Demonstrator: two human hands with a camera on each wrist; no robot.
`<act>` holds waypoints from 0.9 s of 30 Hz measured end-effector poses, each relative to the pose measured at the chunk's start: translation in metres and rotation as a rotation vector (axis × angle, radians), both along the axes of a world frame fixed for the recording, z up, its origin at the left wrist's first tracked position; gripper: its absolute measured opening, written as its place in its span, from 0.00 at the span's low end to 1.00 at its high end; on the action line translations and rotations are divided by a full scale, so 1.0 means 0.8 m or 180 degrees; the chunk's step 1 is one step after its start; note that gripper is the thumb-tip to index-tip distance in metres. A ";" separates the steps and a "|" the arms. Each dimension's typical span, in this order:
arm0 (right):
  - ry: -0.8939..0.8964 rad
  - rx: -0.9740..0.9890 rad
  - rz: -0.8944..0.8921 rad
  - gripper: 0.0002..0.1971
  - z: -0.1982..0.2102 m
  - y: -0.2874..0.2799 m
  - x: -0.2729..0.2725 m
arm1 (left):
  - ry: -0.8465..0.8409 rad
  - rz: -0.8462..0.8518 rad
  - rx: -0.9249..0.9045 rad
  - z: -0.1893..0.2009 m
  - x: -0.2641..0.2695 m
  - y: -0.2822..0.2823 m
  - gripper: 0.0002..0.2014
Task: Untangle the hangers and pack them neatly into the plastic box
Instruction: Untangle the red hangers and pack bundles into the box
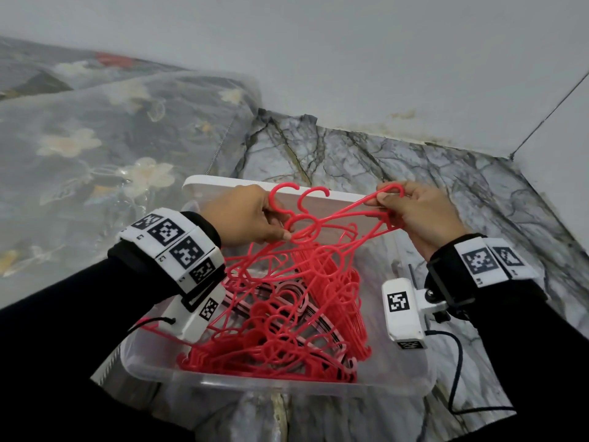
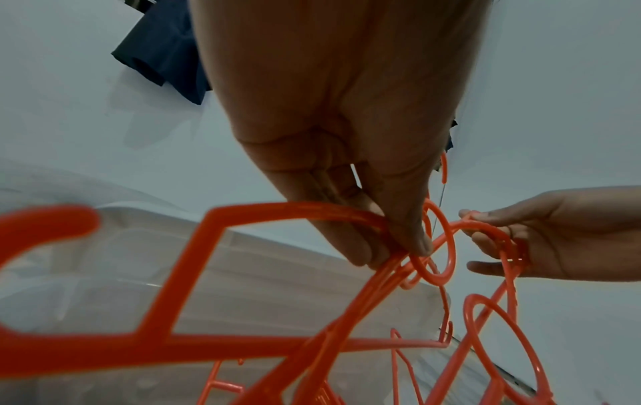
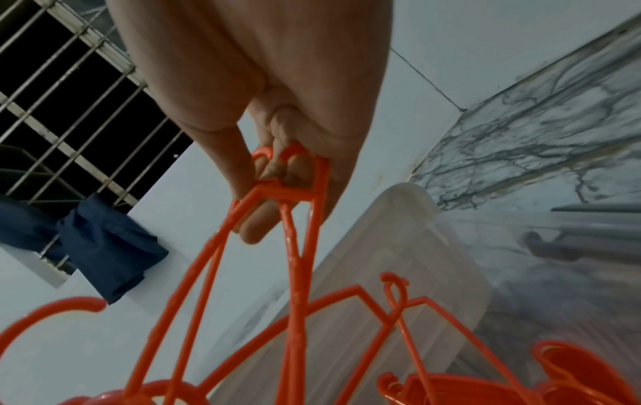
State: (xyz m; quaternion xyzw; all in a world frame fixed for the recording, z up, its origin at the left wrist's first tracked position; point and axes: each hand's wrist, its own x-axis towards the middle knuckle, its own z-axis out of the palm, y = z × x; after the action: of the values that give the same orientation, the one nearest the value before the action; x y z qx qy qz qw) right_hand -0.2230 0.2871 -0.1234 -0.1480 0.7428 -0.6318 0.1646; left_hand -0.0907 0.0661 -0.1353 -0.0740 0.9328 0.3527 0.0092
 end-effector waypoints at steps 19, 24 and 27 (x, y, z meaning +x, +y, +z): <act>0.0393 -0.0103 -0.0114 0.09 0.009 0.001 0.006 | -0.0068 -0.0051 0.0103 0.004 0.003 0.000 0.10; 0.0504 -0.0082 -0.0313 0.07 0.004 -0.004 0.006 | -0.0051 0.0007 0.0100 0.004 0.001 0.001 0.08; 0.0592 -0.0060 -0.0443 0.09 0.005 0.001 0.003 | -0.0125 -0.0069 -0.0086 0.003 0.001 -0.002 0.09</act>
State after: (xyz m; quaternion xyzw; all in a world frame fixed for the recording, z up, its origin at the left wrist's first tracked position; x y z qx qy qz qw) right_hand -0.2207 0.2878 -0.1195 -0.1556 0.7574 -0.6323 0.0494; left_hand -0.0896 0.0643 -0.1329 -0.0709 0.9378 0.3384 0.0303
